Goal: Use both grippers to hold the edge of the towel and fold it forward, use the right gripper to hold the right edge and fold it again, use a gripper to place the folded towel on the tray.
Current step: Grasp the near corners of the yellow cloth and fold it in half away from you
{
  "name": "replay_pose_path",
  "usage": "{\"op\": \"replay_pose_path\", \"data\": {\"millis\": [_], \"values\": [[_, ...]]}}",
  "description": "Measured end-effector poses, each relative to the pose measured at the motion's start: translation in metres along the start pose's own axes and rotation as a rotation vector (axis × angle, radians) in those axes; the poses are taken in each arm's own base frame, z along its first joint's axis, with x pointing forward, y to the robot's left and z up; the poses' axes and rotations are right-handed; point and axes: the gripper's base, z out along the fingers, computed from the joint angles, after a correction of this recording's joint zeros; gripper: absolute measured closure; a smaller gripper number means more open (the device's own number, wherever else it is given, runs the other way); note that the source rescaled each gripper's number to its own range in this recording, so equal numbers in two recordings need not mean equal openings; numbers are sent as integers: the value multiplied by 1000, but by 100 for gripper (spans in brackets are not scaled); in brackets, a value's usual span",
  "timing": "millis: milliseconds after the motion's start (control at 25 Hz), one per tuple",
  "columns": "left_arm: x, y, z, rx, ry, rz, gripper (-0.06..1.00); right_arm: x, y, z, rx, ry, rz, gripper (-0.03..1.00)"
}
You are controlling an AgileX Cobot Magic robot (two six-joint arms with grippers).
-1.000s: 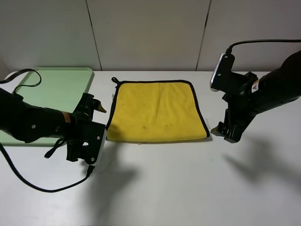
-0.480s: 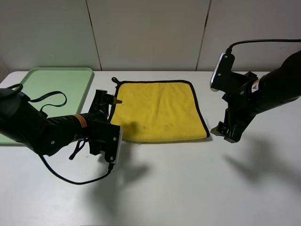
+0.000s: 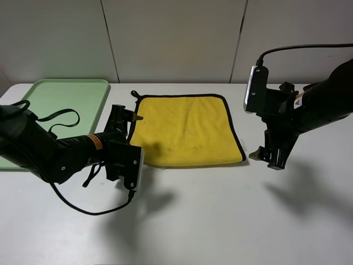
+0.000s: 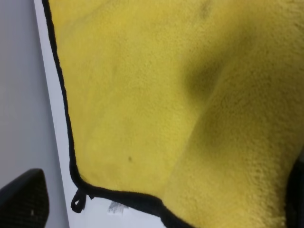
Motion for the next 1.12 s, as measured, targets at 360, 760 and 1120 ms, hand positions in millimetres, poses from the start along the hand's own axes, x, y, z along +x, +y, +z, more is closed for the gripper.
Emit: {"op": "replay_pose_path", "data": {"millis": [360,760,1120], "values": [[0,0,0,0,0,0,-3,0,0,16,5,-6,-123,-3],[0,0,0,0,0,0,-3,4,6,48,-21,11,-125,-3],[0,0,0,-1,1,-1,-3,8,13,72,-34,20,-120,-3]]}}
